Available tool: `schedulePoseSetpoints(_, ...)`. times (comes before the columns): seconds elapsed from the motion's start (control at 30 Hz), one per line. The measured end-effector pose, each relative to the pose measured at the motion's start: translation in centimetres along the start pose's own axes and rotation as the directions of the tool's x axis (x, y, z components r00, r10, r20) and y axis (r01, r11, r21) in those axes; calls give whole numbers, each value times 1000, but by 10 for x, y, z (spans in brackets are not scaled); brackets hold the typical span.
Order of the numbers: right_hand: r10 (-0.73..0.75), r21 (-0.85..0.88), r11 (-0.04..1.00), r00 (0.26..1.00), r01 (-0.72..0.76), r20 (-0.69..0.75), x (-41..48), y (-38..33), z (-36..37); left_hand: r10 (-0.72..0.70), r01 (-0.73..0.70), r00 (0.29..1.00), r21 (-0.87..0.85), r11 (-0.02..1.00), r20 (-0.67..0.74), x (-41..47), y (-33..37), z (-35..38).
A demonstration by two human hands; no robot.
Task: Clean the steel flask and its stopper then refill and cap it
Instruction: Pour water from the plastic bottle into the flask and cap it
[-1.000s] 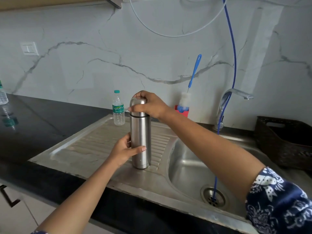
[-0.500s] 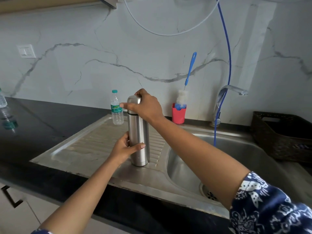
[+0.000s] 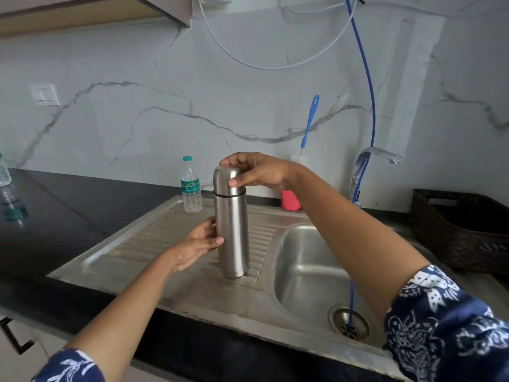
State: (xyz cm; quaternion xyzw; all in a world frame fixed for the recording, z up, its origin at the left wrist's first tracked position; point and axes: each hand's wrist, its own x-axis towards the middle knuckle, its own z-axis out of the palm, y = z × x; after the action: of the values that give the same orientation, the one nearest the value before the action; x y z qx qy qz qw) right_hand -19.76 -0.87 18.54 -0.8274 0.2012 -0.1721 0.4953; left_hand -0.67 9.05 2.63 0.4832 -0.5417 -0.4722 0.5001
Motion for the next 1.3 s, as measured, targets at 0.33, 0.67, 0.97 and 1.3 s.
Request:
schedulePoseSetpoints(0.33,-127,-131,989,879,74,-460,-26,24,53,67,-51,994,166,985,-90,9,-11,20)
schedulePoseSetpoints(0.67,-22,39,998,920,40,-392,-13,27,38,57,-51,995,68,996,-85,7,-15,17)
schedulePoseSetpoints(0.97,108,143,987,946,-66,-307,-35,68,47,72,-61,991,96,993,-115,13,-21,16)
schedulePoseSetpoints(1.3,5,51,999,937,13,-350,23,72,26,93,-73,984,132,988,-151,45,-12,-8)
